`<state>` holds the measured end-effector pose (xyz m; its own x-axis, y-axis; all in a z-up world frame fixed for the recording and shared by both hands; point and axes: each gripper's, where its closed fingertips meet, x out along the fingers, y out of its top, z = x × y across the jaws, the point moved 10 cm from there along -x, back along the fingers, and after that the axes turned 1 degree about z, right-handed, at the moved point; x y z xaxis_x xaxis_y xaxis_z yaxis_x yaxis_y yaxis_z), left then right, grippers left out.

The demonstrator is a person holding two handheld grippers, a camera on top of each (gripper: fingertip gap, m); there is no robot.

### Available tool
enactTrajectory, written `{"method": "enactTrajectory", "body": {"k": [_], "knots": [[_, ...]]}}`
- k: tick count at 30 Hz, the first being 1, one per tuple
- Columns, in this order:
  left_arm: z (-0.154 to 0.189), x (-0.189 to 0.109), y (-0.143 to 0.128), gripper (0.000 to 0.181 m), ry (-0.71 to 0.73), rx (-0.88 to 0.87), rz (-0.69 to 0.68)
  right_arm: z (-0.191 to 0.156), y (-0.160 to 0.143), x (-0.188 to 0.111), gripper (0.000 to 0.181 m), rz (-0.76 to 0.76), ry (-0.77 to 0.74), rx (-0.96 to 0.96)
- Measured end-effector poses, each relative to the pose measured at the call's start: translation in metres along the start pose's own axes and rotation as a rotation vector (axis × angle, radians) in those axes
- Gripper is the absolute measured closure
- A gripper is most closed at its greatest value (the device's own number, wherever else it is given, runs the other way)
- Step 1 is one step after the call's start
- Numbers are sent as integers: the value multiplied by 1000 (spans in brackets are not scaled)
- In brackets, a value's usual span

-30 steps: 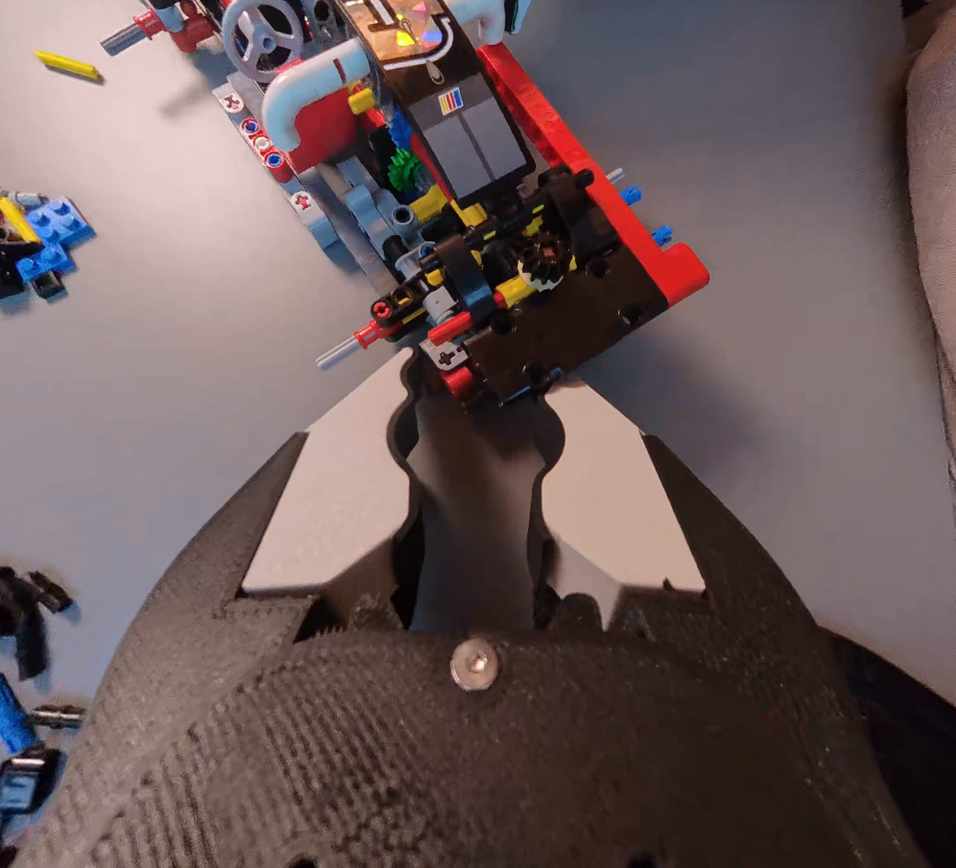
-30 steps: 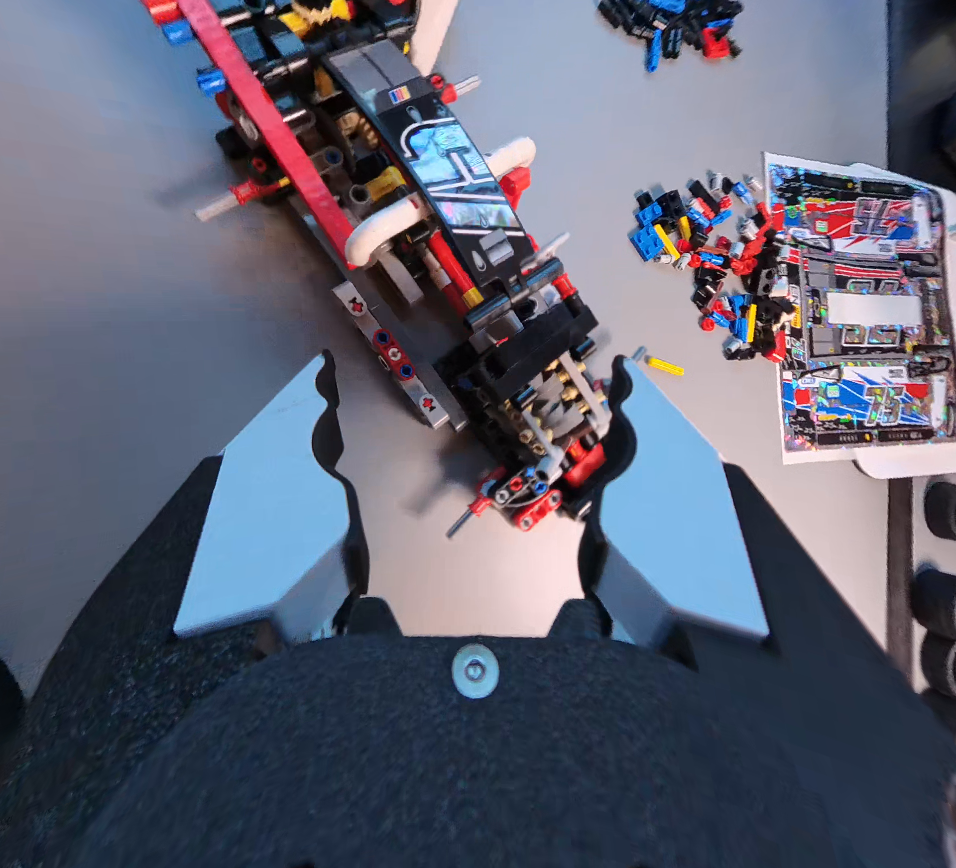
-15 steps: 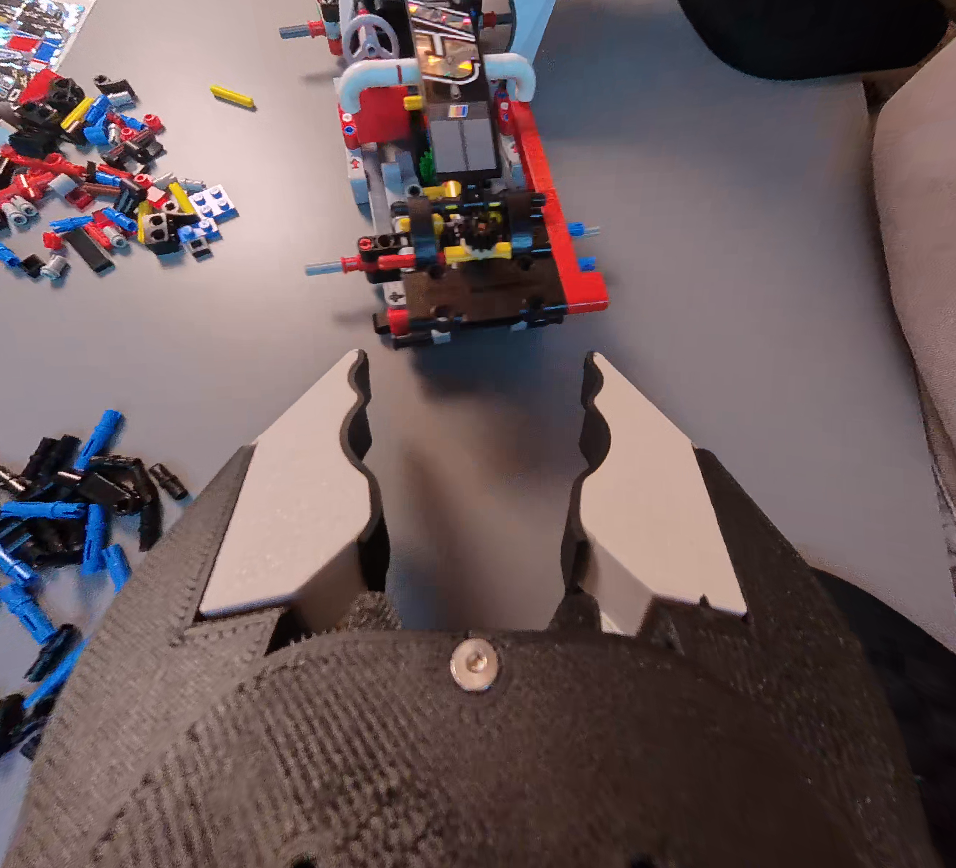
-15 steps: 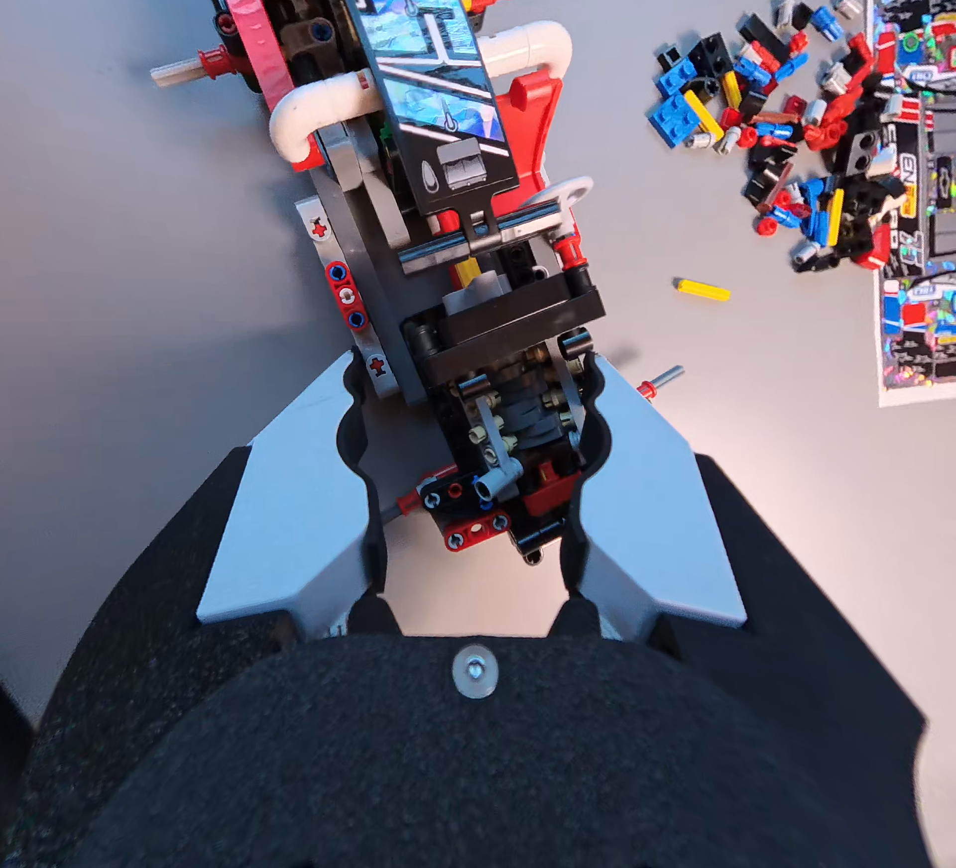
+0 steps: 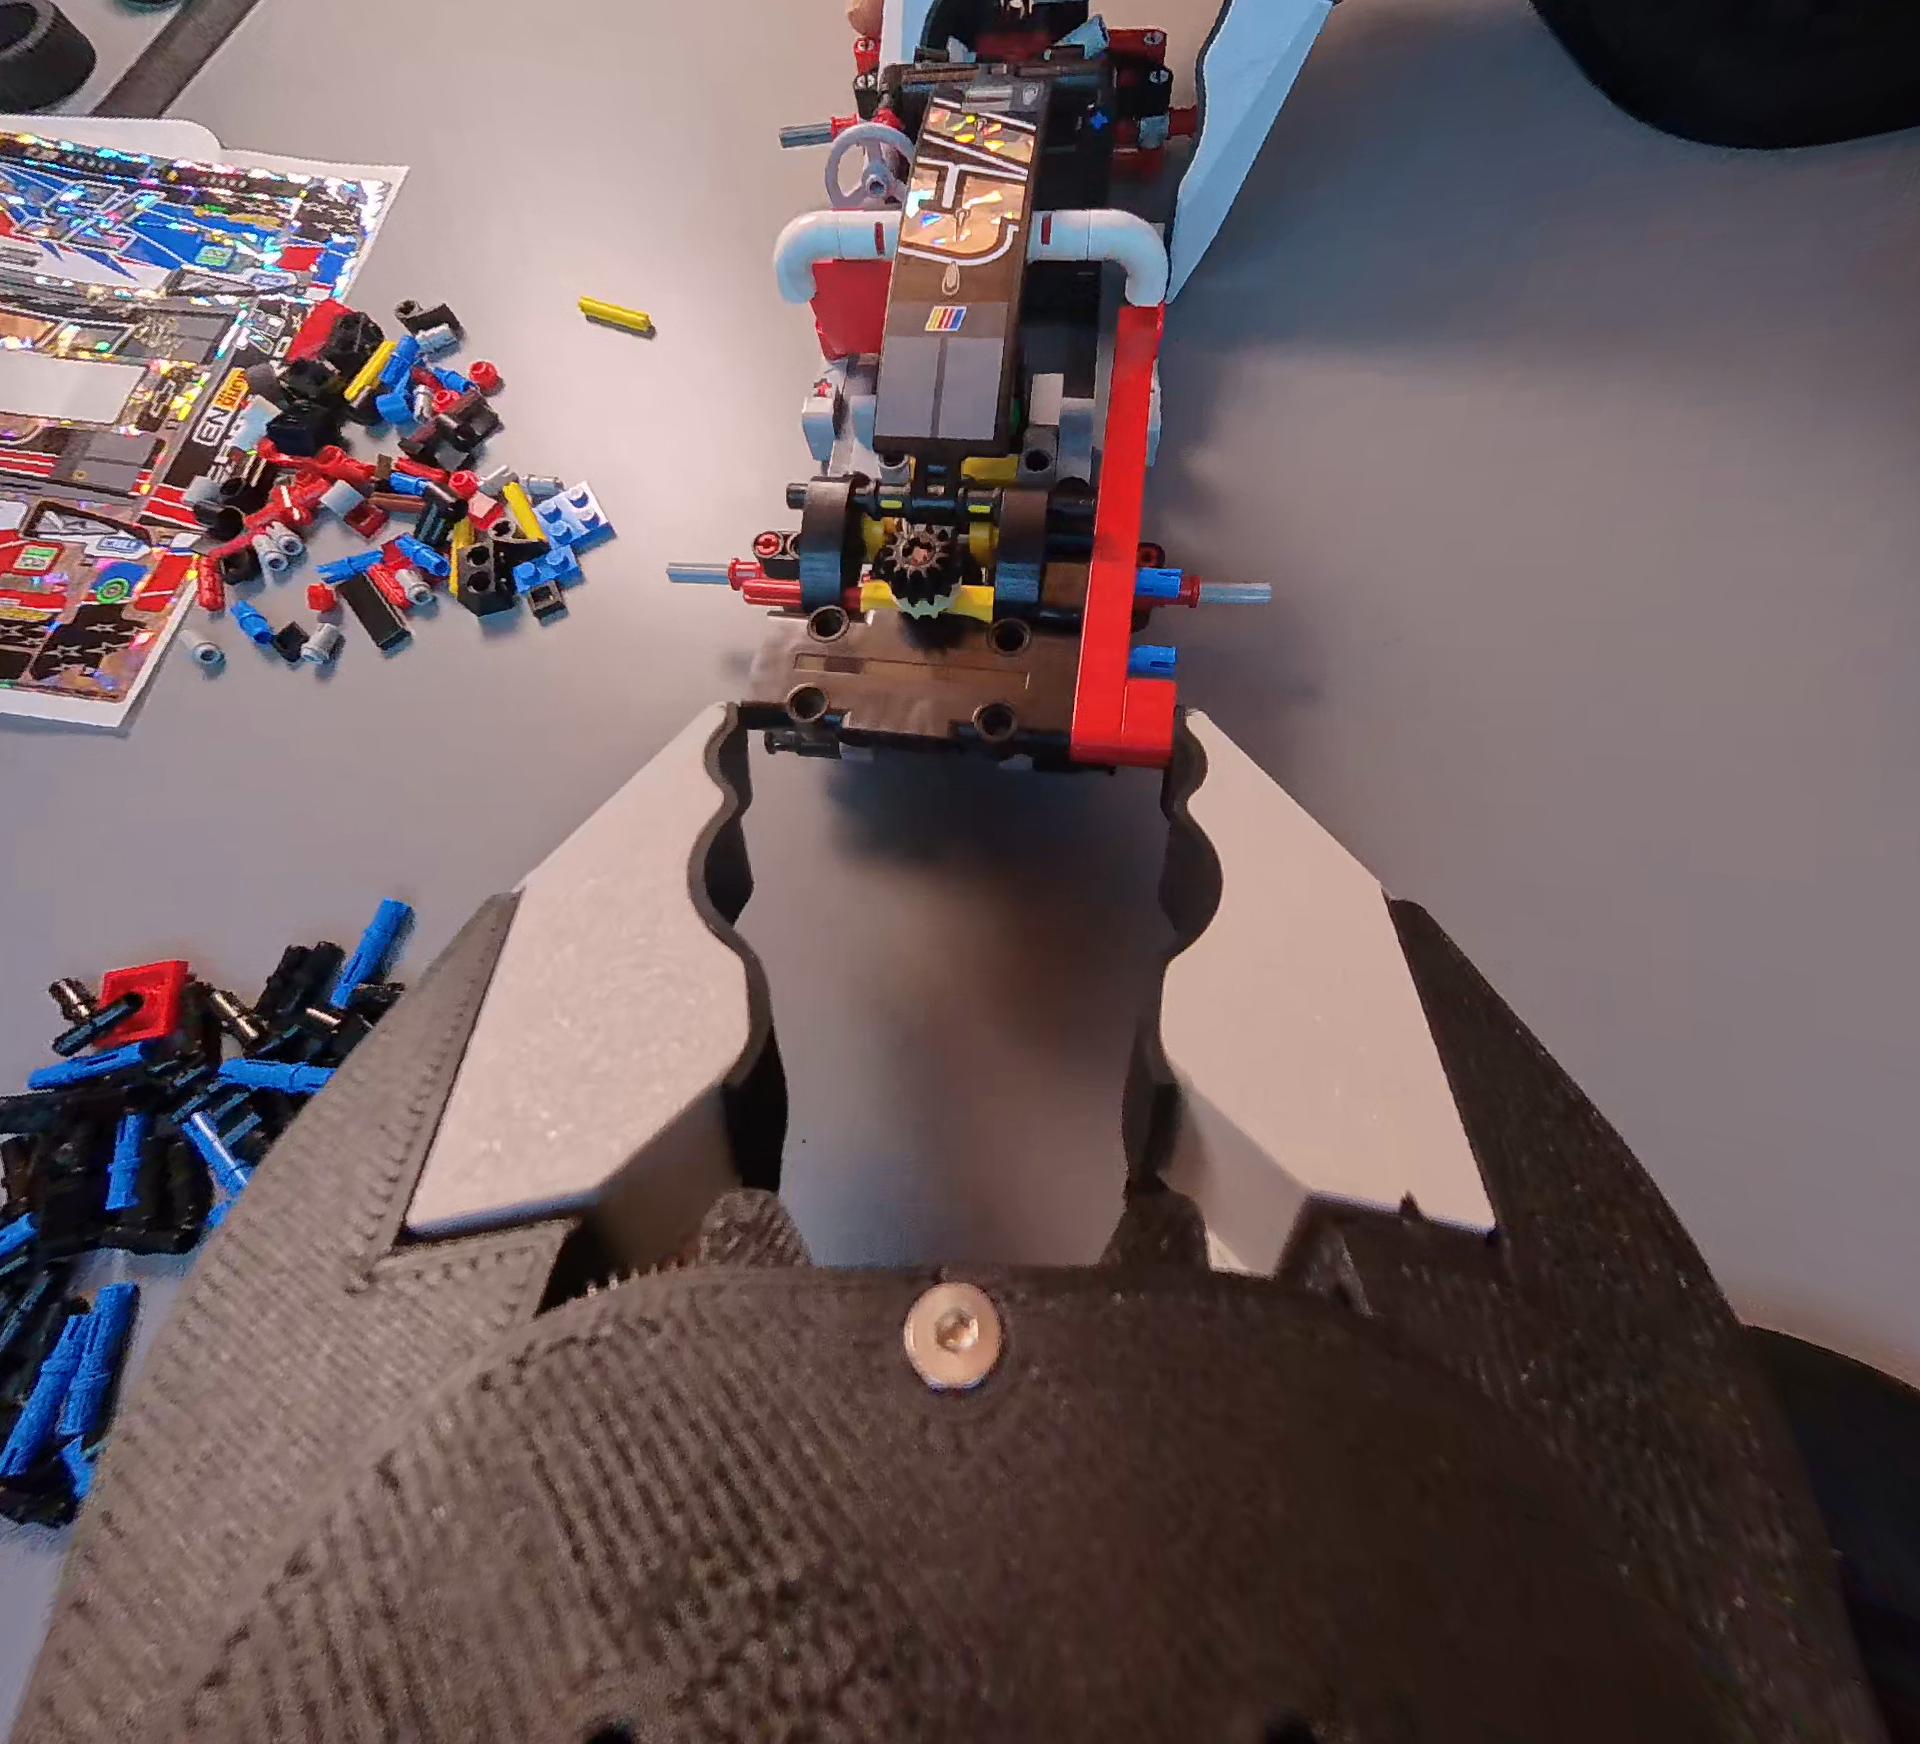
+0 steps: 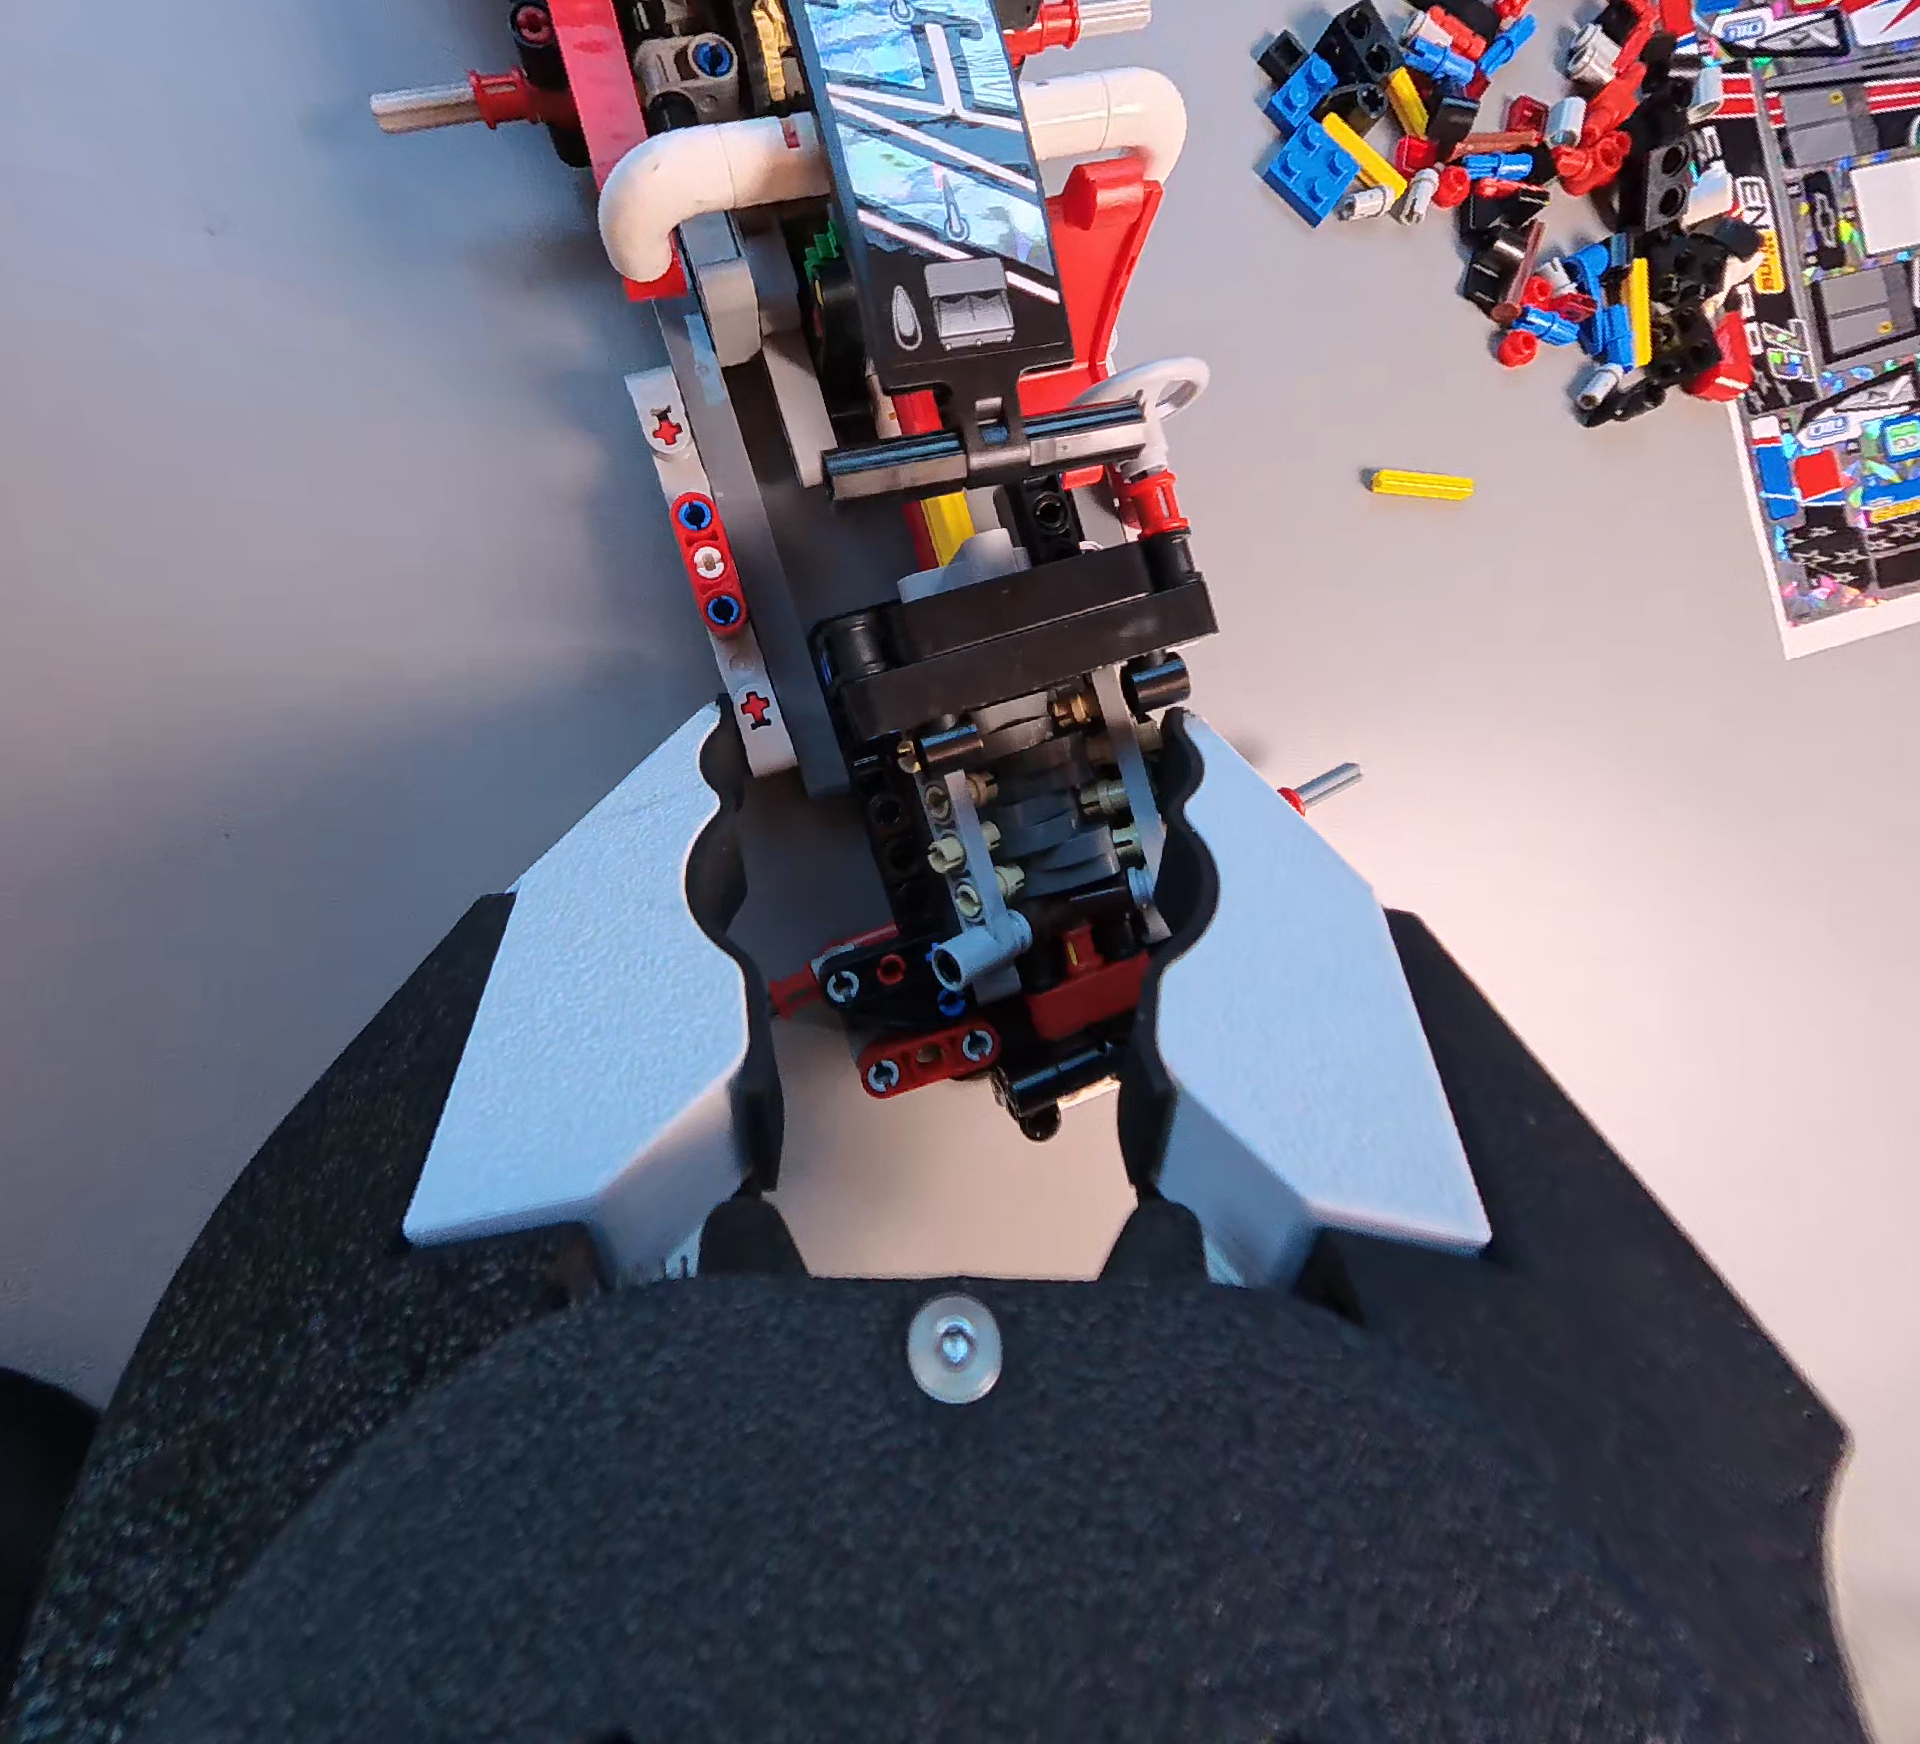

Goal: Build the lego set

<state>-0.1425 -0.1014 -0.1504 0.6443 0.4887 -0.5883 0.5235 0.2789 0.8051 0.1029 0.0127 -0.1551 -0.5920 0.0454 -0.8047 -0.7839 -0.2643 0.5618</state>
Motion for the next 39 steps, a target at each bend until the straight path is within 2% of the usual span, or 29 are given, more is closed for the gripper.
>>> {"method": "enactTrajectory", "body": {"k": [8, 12, 21, 27, 39], "knots": [[0, 1, -5, 100, -17, -14, -2, 0, 0, 0, 102, 10, -6, 0], [-5, -4, 0, 99, -27, -47, 67, 0, -1, 0, 102, 13, -6, 1], [-1, -2, 5, 103, -26, 4, 32, 1, -1, 0, 100, 18, -10, 8], [-2, 2, 0, 103, -41, -42, 28, 1, -1, 0, 100, 19, -13, 7], [3, 0, -3, 103, 28, -67, 68, 0, -3, 0, 100, 27, -26, 17]]}}
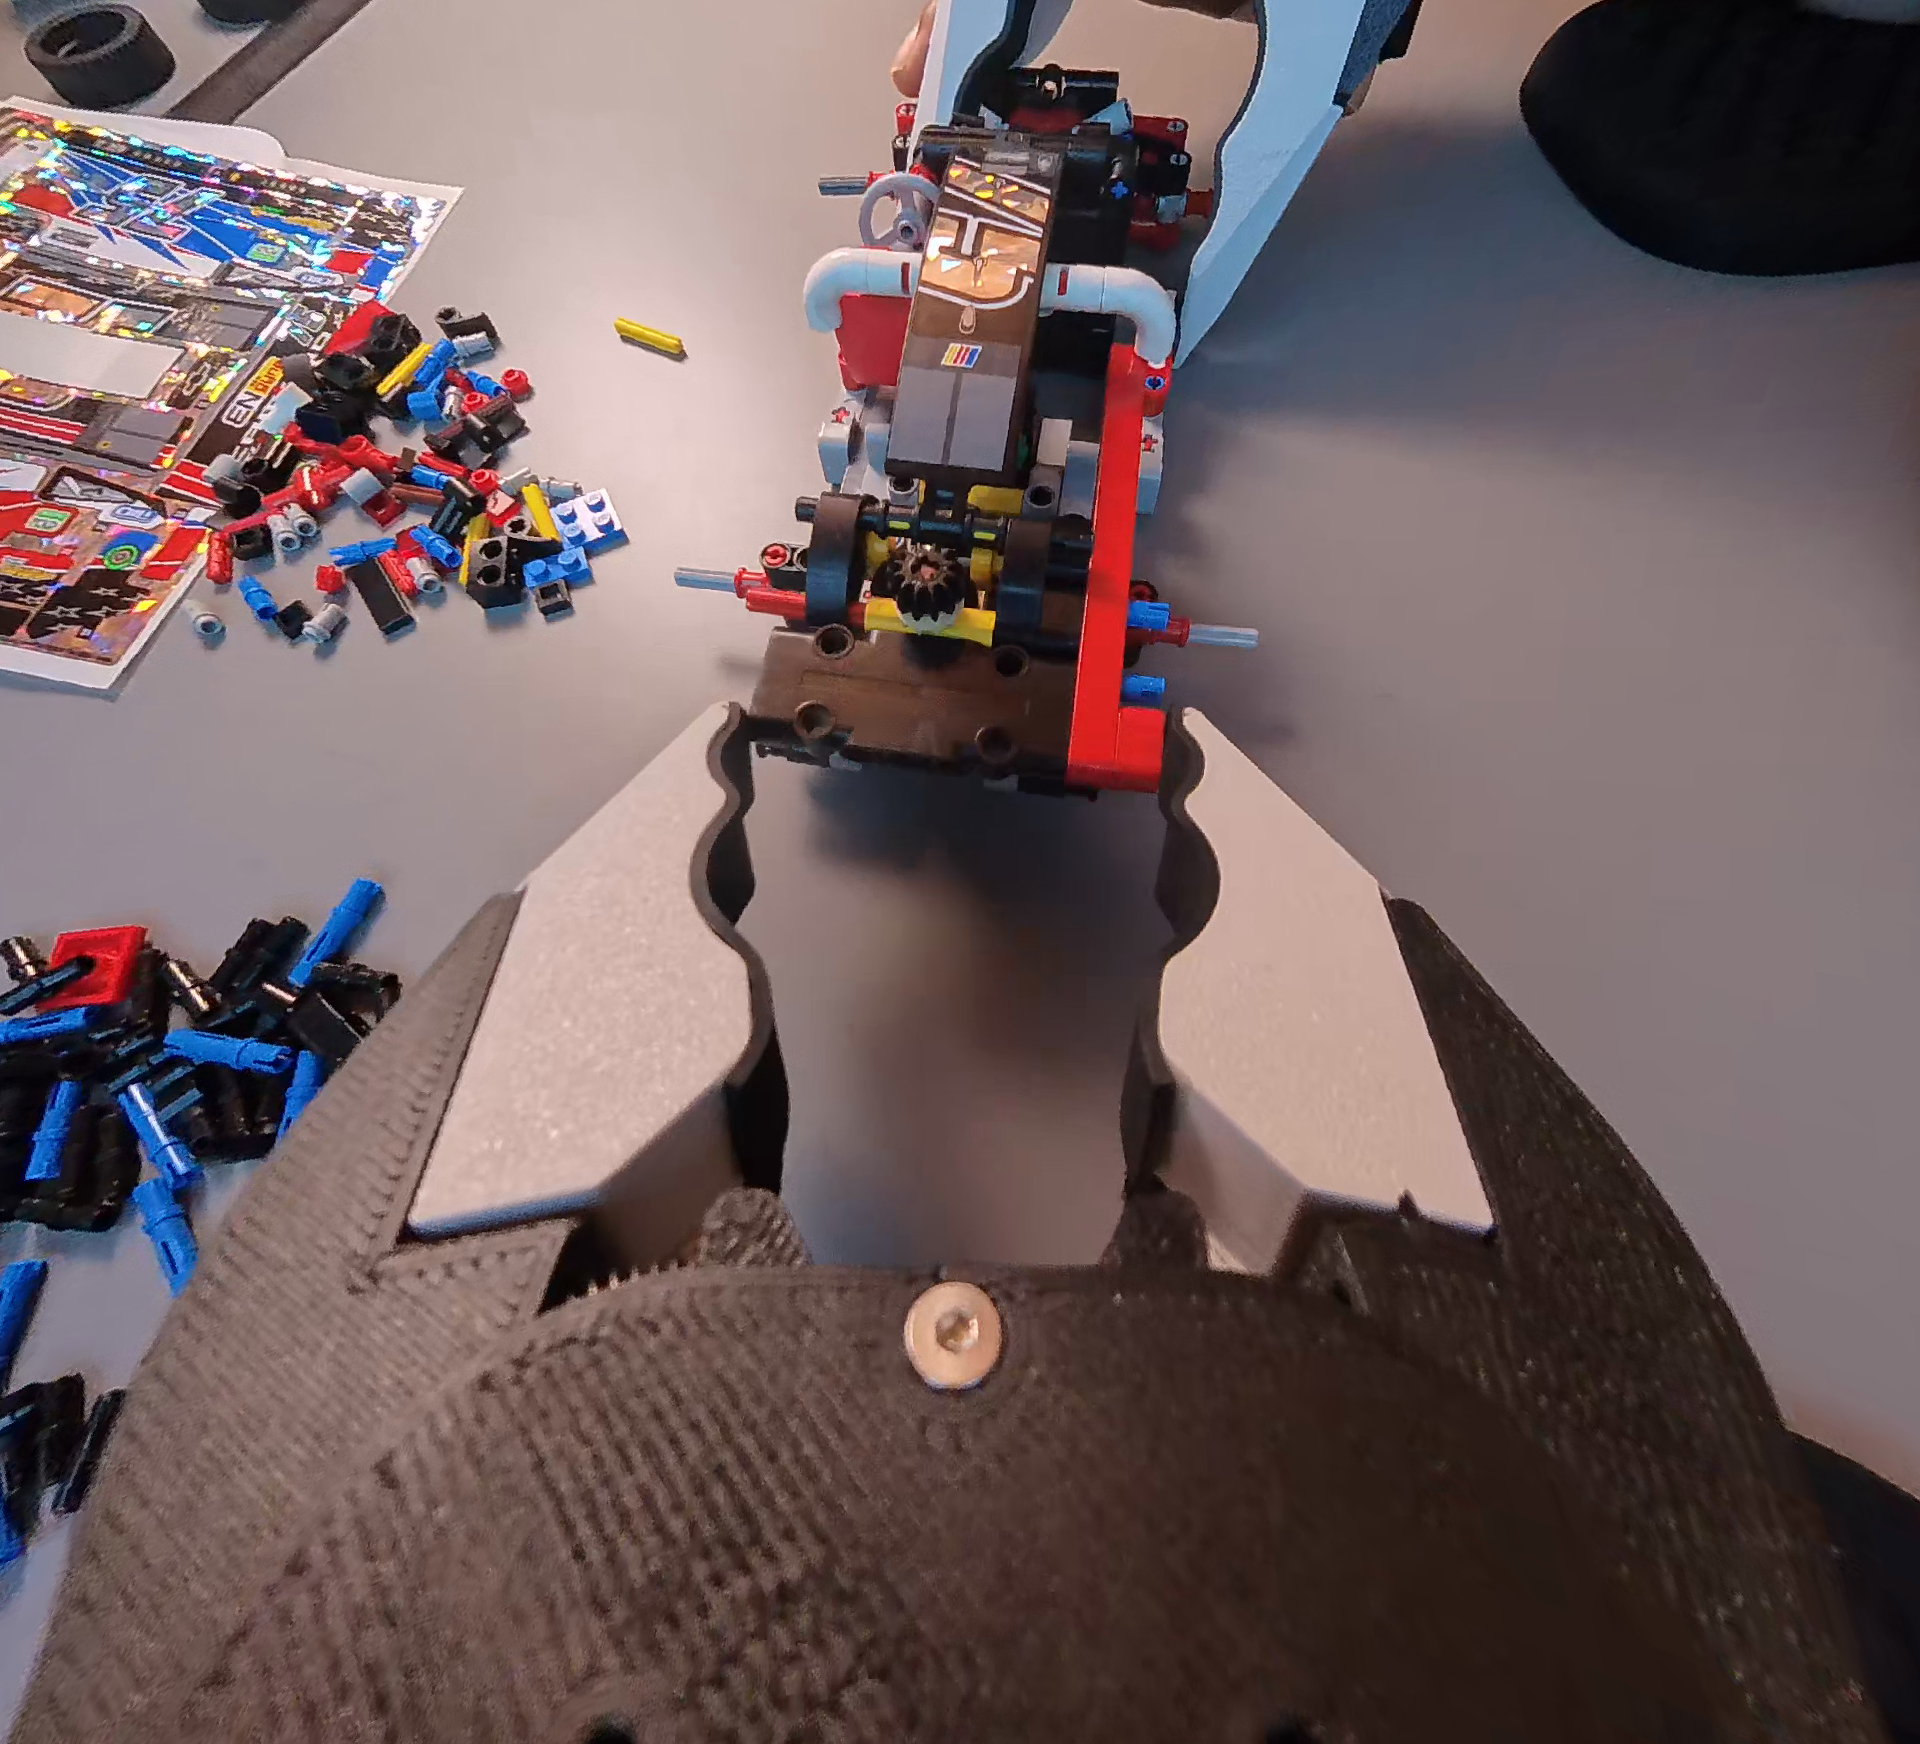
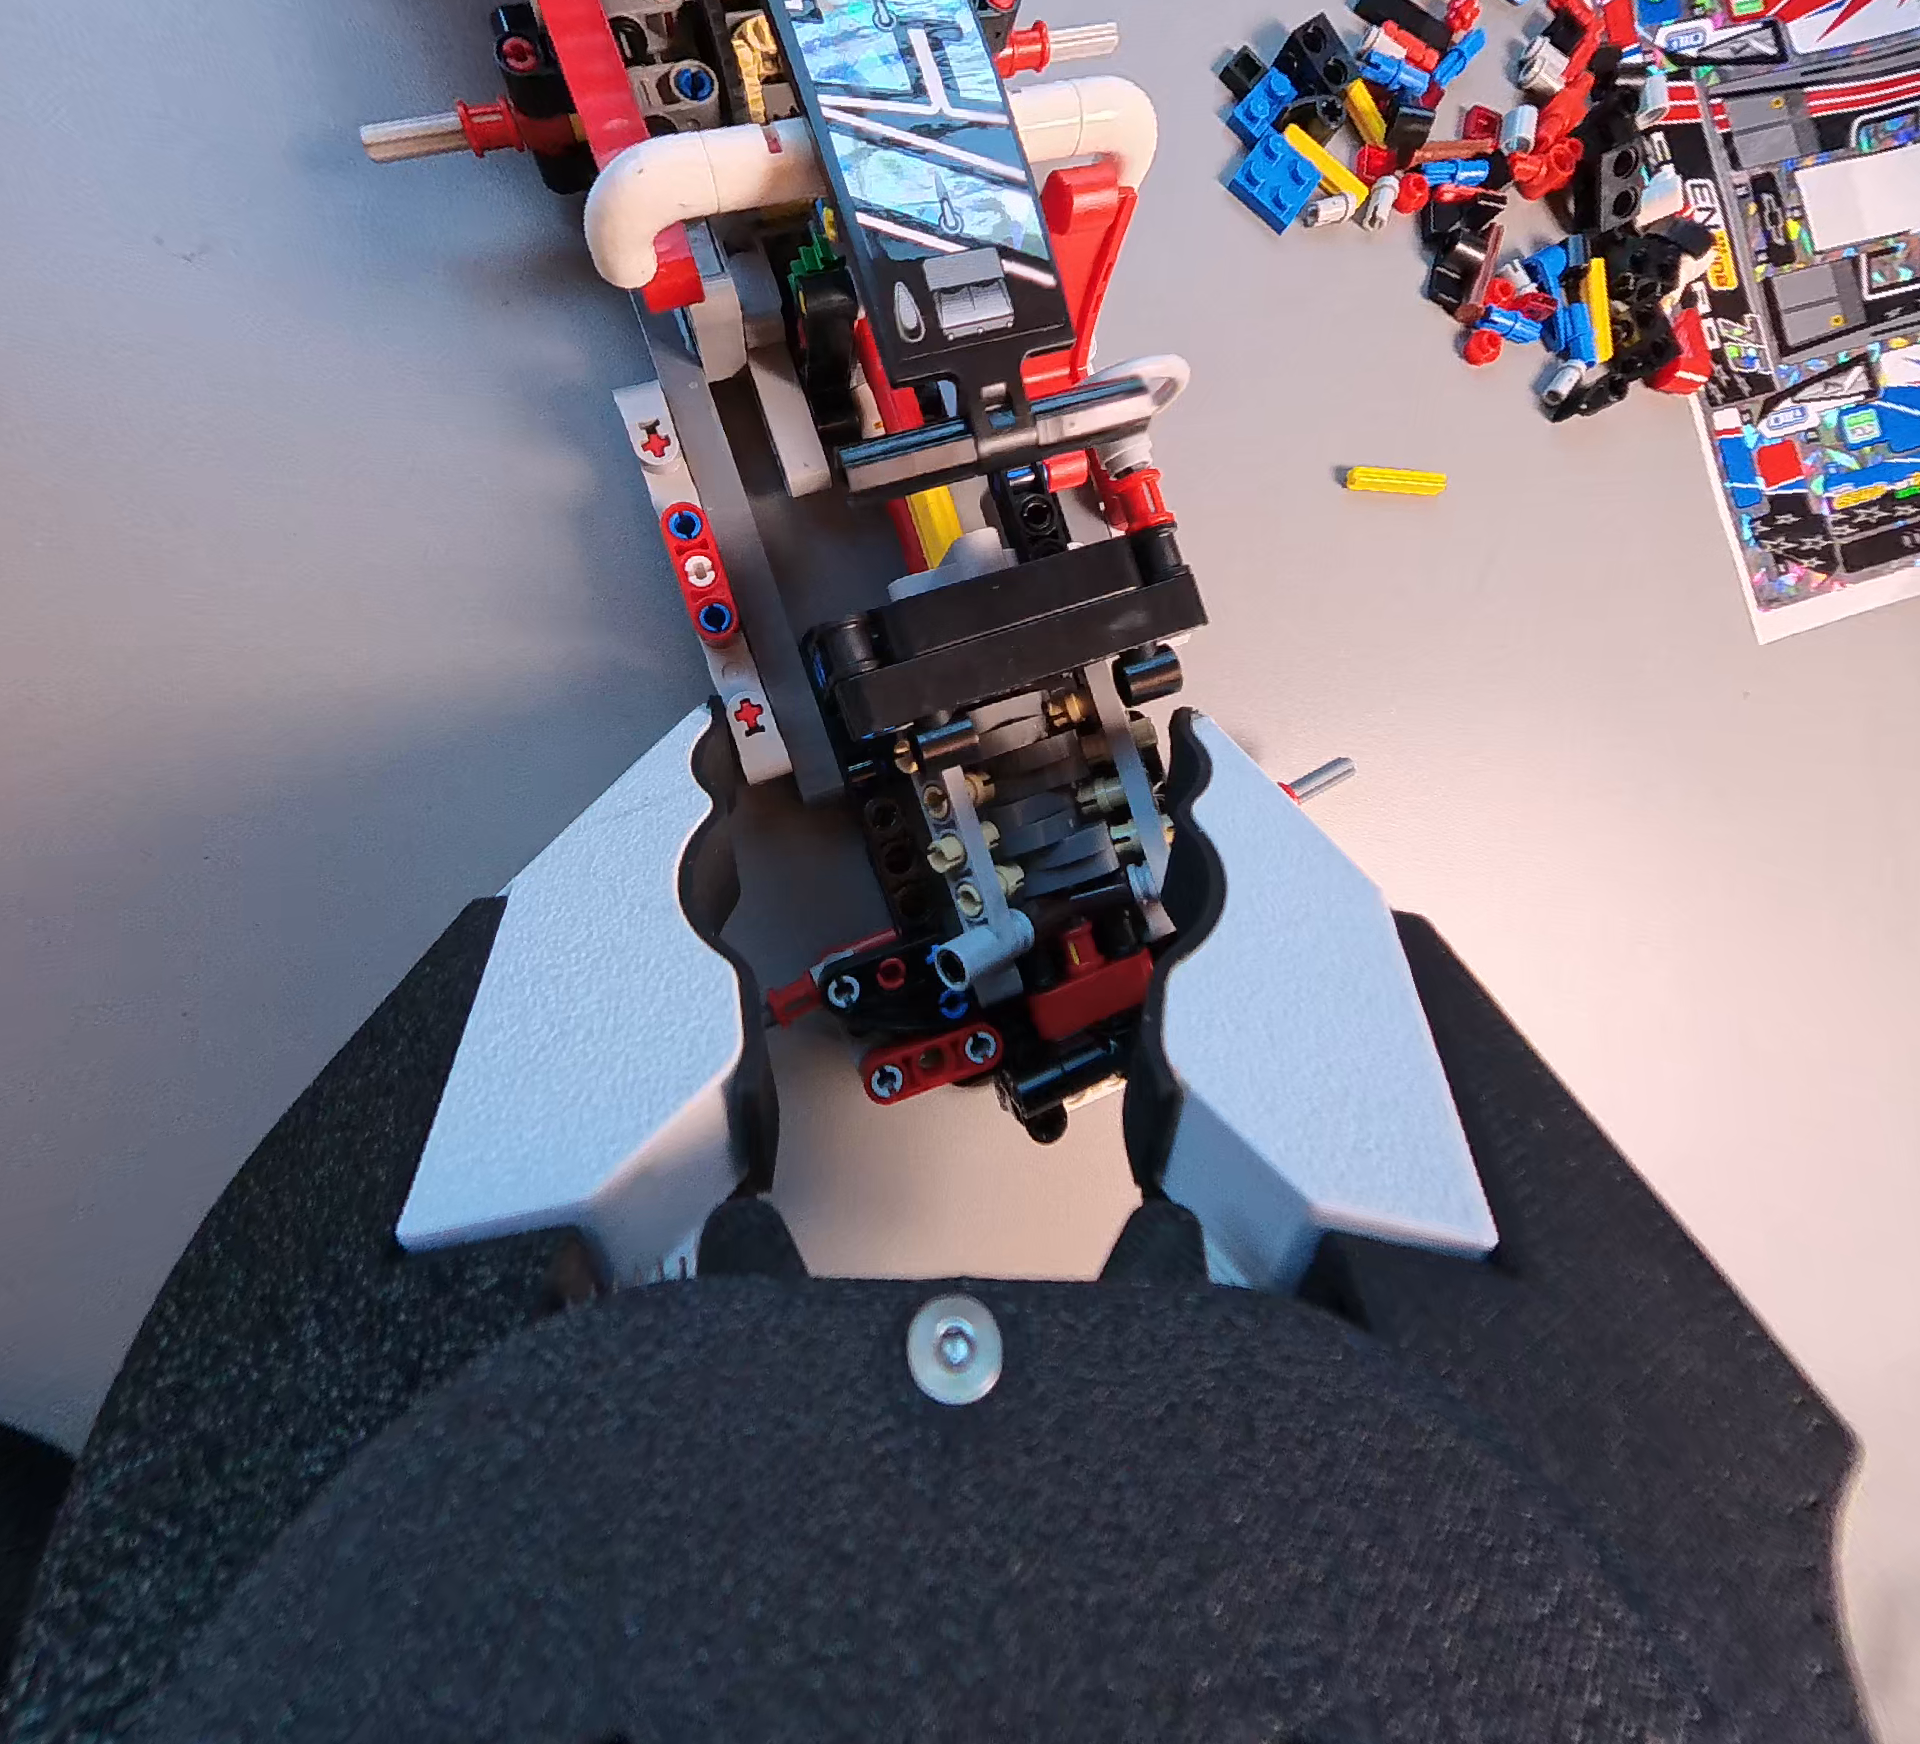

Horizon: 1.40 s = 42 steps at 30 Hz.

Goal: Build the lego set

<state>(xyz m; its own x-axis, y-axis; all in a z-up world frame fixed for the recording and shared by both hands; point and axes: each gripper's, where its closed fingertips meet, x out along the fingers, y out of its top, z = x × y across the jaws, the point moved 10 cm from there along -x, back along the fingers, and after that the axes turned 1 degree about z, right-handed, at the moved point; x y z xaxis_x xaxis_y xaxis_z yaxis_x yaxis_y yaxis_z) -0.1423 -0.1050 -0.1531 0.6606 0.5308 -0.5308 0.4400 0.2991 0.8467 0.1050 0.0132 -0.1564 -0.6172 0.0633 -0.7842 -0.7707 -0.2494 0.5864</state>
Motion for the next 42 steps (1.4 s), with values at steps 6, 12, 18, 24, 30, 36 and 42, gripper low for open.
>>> {"method": "enactTrajectory", "body": {"k": [6, 12, 18, 24, 30, 36, 42], "knots": [[1, -2, -6, 94, -3, 3, 7, 0, -3, -1, 99, 21, -13, 12], [-4, 16, -13, 94, 19, 0, -65, 2, -3, -1, 98, 37, -19, 27], [-8, 19, -13, 110, 44, -13, -79, 3, -4, 0, 98, 59, -49, 41], [-8, 15, -13, 102, 55, -6, -58, 3, -4, 1, 99, 73, -59, 36], [-8, 7, -10, 97, 70, -7, 25, 2, -3, -4, 95, 112, -44, 42], [-8, 7, -4, 95, 82, 15, 80, -2, 9, -16, 95, 201, -33, 37], [-9, 4, -4, 104, 96, 19, 98, -4, 15, -15, 95, 200, -64, 16]]}}
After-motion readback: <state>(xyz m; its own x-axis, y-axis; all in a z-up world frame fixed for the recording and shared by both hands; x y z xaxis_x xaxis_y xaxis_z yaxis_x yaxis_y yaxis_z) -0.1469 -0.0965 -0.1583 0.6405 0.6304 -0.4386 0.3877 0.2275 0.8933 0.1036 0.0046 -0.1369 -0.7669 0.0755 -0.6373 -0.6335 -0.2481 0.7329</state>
